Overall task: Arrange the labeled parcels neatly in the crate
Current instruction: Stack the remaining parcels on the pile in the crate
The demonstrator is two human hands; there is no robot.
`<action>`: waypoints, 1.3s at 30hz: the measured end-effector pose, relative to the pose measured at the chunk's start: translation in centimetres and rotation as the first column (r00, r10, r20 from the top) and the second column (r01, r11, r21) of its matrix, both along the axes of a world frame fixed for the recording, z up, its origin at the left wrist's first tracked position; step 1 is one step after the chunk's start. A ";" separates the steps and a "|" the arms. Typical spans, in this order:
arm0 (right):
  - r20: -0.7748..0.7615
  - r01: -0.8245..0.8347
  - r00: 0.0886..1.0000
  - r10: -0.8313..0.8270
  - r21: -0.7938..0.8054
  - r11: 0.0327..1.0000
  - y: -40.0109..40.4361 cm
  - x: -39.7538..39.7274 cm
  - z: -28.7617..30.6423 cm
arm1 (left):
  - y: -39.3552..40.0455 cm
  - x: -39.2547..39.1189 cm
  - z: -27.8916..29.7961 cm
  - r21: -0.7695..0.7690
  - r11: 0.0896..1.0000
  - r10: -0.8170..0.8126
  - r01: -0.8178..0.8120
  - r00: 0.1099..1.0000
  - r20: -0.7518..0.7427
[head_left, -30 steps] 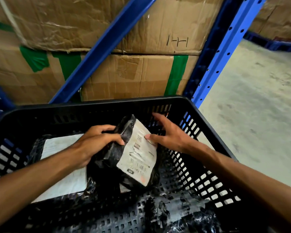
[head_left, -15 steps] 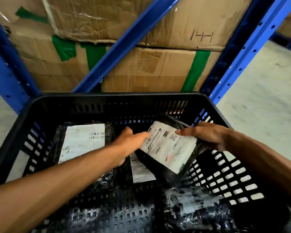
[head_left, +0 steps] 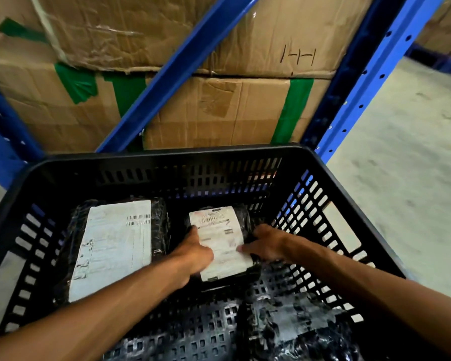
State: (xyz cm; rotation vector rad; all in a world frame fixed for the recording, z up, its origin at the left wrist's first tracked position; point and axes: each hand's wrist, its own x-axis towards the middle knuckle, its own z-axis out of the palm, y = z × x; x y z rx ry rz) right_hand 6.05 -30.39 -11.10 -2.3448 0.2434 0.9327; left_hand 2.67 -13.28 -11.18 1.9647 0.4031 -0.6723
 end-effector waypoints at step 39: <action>-0.073 -0.561 0.825 0.560 -0.223 0.797 -6.3 -2.8 6.9 | -2.0 -3.7 0.1 -0.242 0.907 -0.274 0.346 0.918 0.285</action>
